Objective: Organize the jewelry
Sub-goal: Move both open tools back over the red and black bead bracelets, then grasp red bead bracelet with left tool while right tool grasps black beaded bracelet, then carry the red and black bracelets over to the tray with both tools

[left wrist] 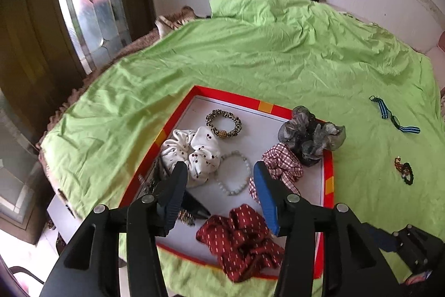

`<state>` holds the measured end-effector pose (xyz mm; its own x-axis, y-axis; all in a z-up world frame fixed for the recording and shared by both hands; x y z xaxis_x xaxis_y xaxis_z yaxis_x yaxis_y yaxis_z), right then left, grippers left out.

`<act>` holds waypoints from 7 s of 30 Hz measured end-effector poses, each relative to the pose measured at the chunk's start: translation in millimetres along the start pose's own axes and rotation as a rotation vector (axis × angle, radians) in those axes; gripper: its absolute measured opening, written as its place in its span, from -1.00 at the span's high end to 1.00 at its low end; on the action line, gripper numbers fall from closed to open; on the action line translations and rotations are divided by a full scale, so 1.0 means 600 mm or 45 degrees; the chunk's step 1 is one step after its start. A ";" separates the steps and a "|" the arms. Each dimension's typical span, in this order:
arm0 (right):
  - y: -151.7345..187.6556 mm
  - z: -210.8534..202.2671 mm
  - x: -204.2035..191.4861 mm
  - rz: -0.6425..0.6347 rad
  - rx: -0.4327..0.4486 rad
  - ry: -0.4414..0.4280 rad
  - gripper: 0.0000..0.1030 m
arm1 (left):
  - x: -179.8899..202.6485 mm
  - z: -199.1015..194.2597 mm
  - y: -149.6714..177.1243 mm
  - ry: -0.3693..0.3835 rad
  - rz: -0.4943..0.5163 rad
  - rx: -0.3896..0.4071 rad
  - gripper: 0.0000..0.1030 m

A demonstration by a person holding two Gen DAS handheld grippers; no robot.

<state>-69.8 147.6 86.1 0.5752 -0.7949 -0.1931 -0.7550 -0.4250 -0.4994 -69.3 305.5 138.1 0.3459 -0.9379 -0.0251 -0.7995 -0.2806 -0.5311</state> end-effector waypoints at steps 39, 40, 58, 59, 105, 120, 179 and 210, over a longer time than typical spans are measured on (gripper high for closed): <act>0.185 -0.137 0.244 0.473 0.103 0.114 0.01 | 0.203 -0.091 0.141 0.038 0.196 -0.043 -0.17; 0.188 -0.138 0.254 0.489 0.103 0.116 0.01 | 0.209 -0.087 0.141 0.038 0.204 -0.050 -0.17; 0.215 -0.153 0.451 0.754 0.147 0.270 0.01 | 0.310 -0.001 0.159 0.118 0.300 -0.200 -0.18; 0.206 -0.149 0.461 0.749 0.151 0.284 0.01 | 0.314 0.004 0.159 0.125 0.302 -0.206 -0.18; 0.172 -0.121 0.631 0.808 0.154 0.315 0.51 | 0.579 0.181 0.025 0.503 0.464 -0.335 -0.17; 0.157 -0.084 0.623 0.810 0.244 0.095 0.43 | 0.604 0.234 -0.010 0.620 0.376 -0.410 0.82; 0.165 -0.187 0.416 0.605 0.328 0.120 0.82 | 0.420 -0.081 0.085 0.522 0.364 -0.021 0.86; 0.189 -0.240 0.291 0.481 0.303 0.175 0.82 | 0.345 -0.152 0.135 0.230 0.387 0.180 0.86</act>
<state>-100.6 -101.7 117.6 0.2149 -0.9315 -0.2933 -0.8009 0.0038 -0.5987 -107.0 69.8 167.3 0.0013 -0.9984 -0.0567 -0.7723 0.0350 -0.6343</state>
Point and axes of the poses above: each gripper's, at about its wrist camera, not at the fingertips, and z roughly the way its jaws point, x to its right, y to its underside, the point moved 3 cm from there along z, roughly the way its jaws point, and after that the axes turned 8 degrees about -x, right-handed, at the moved point
